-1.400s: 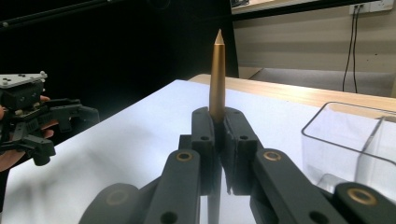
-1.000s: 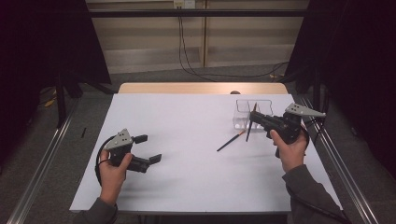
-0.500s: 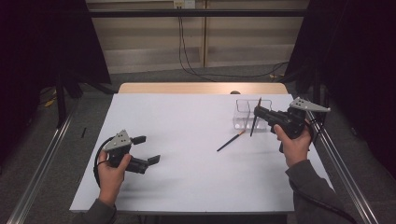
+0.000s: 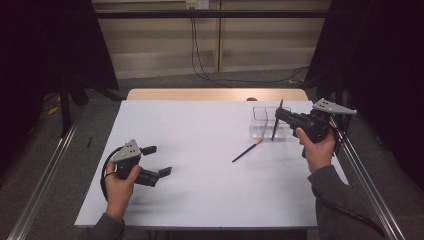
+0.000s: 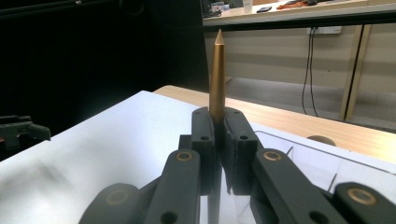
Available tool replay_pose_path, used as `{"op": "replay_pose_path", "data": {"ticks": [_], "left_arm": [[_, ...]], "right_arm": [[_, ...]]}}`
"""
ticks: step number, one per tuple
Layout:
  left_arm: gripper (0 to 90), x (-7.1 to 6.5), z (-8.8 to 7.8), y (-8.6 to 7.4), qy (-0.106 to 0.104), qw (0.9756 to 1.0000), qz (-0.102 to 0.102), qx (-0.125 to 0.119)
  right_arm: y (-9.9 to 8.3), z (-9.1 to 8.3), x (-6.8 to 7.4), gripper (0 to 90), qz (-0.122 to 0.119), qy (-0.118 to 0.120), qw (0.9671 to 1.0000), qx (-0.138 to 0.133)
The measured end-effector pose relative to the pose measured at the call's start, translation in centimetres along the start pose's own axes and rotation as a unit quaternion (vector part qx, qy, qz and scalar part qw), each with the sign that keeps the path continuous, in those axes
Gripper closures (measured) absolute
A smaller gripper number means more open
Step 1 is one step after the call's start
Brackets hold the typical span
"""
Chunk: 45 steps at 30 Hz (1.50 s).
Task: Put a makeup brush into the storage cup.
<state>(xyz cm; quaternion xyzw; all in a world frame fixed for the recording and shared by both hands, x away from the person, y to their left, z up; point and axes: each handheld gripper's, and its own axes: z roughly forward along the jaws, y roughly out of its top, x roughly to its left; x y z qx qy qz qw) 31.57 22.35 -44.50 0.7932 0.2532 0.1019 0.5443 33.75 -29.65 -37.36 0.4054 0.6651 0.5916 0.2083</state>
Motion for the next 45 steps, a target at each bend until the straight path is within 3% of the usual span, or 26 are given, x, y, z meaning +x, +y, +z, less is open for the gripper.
{"op": "replay_pose_path", "data": {"ticks": [23,45], "left_arm": [[1.5,-0.1,0.1,0.0,-0.001,1.0000,0.002,0.003],[1.5,-0.1,0.1,-0.1,-0.003,1.0000,-0.001,0.004]], "right_arm": [[0.9,0.0,-3.1,84.4,-0.007,-0.050,0.9987,-0.007],[1.4,0.8,-4.4,84.4,-0.019,-0.077,0.9968,-0.010]]}}
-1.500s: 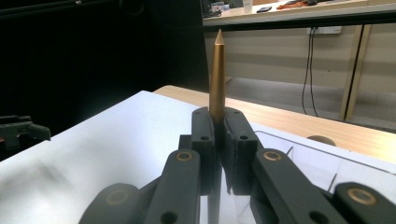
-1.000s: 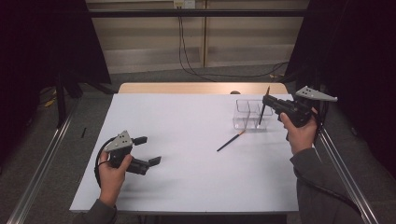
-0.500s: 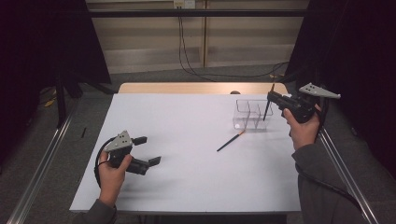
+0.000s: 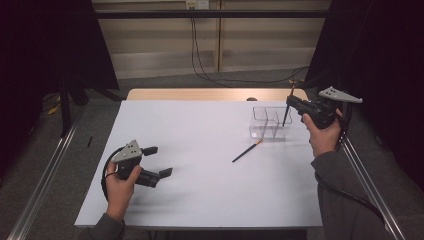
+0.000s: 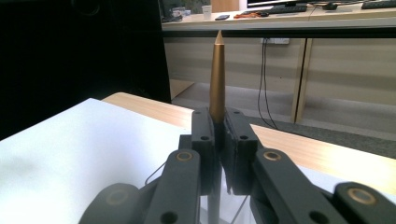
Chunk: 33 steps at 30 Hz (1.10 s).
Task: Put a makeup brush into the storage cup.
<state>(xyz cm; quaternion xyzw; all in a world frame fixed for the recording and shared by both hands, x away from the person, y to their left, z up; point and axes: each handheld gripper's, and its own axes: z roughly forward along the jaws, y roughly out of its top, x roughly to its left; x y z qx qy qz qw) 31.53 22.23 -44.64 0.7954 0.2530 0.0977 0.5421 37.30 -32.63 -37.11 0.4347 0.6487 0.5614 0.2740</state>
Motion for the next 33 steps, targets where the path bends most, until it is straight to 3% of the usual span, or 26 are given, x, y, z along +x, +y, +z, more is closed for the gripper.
{"op": "replay_pose_path", "data": {"ticks": [12,33], "left_arm": [[1.5,0.0,0.0,0.0,-0.001,1.0000,0.003,0.000],[1.5,0.0,0.0,0.0,0.003,1.0000,0.004,0.003]], "right_arm": [[0.4,0.3,-0.5,84.4,-0.015,-0.015,0.9998,0.001],[1.1,0.5,-1.4,84.4,-0.012,-0.030,0.9995,-0.007]]}}
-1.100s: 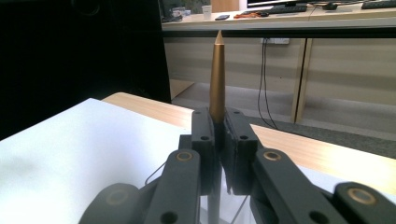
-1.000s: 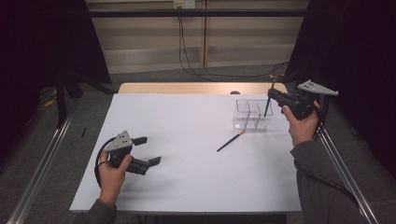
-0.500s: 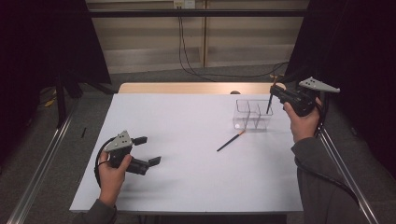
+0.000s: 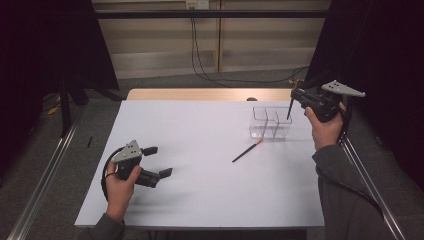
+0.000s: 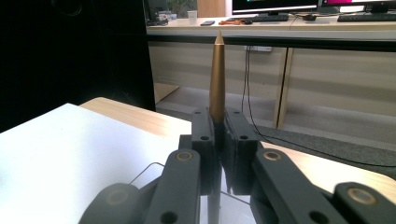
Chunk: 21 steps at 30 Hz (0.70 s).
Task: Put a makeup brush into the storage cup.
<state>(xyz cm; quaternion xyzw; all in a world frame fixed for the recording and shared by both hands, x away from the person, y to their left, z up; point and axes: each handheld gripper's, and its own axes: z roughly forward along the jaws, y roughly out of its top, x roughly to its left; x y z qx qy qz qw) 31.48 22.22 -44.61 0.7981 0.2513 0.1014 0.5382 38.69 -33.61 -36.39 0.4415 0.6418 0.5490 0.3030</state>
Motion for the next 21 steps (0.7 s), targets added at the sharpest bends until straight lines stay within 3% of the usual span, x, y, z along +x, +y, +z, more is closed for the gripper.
{"op": "replay_pose_path", "data": {"ticks": [21], "left_arm": [[1.5,0.02,-0.07,0.00,0.000,1.0000,-0.001,-0.003]], "right_arm": [[-0.08,0.60,-0.07,84.4,-0.009,-0.003,1.0000,0.000]]}}
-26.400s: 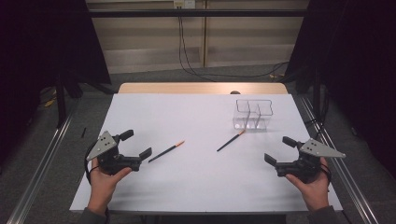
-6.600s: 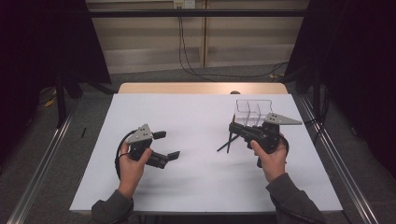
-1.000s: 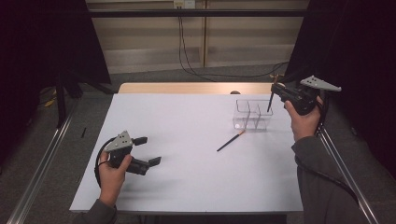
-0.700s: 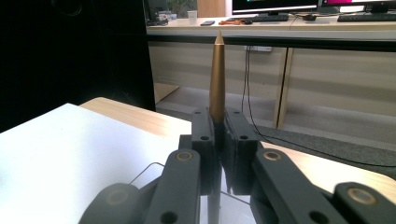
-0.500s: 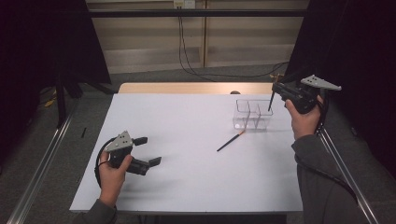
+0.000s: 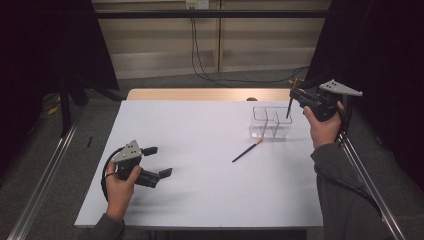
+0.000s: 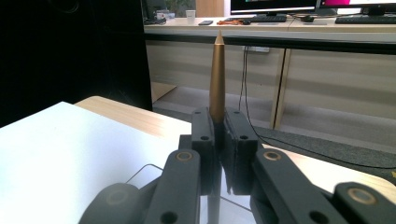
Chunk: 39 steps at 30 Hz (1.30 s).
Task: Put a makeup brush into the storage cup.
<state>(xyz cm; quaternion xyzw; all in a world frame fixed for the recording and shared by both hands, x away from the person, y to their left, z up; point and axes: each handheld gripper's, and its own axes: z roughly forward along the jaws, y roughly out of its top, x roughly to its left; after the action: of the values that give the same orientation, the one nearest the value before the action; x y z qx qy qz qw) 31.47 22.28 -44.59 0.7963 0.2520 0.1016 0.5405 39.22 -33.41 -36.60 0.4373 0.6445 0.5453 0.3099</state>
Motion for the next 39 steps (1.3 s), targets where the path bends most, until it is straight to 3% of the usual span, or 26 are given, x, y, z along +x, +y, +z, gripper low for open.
{"op": "replay_pose_path", "data": {"ticks": [39], "left_arm": [[1.5,0.0,-0.1,0.0,0.000,1.0000,0.002,0.000]], "right_arm": [[-2.7,0.2,-0.3,84.2,0.004,0.004,0.9998,0.020]]}}
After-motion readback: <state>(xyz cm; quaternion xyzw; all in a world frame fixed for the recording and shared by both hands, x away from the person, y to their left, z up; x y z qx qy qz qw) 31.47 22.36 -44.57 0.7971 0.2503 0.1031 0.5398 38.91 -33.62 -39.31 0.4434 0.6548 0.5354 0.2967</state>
